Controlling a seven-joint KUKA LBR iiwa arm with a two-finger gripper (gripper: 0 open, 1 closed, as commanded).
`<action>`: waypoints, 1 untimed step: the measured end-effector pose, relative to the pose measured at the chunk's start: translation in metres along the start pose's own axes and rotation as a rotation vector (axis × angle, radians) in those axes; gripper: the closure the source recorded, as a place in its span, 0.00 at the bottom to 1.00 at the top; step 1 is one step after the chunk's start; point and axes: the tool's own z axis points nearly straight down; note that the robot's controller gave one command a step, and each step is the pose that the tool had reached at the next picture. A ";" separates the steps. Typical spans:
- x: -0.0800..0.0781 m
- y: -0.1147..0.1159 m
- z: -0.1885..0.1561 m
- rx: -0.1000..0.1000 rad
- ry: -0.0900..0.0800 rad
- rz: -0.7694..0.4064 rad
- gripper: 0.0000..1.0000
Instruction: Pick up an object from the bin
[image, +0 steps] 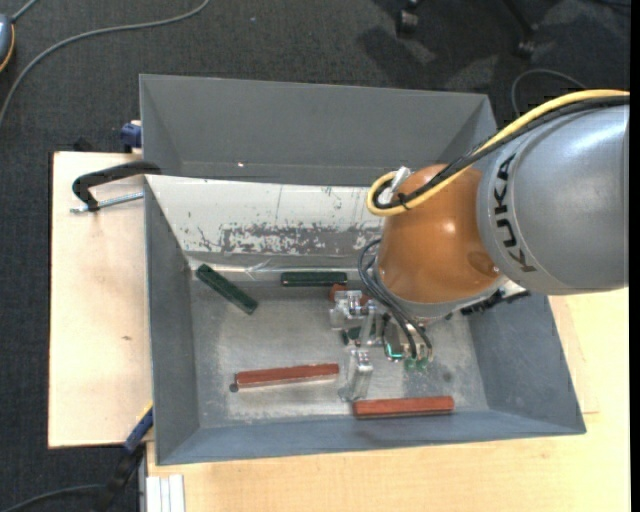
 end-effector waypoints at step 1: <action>-0.037 0.008 0.078 0.000 -0.004 -0.100 0.00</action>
Offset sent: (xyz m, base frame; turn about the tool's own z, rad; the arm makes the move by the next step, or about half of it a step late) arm 0.0359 0.0067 -0.0746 -0.0980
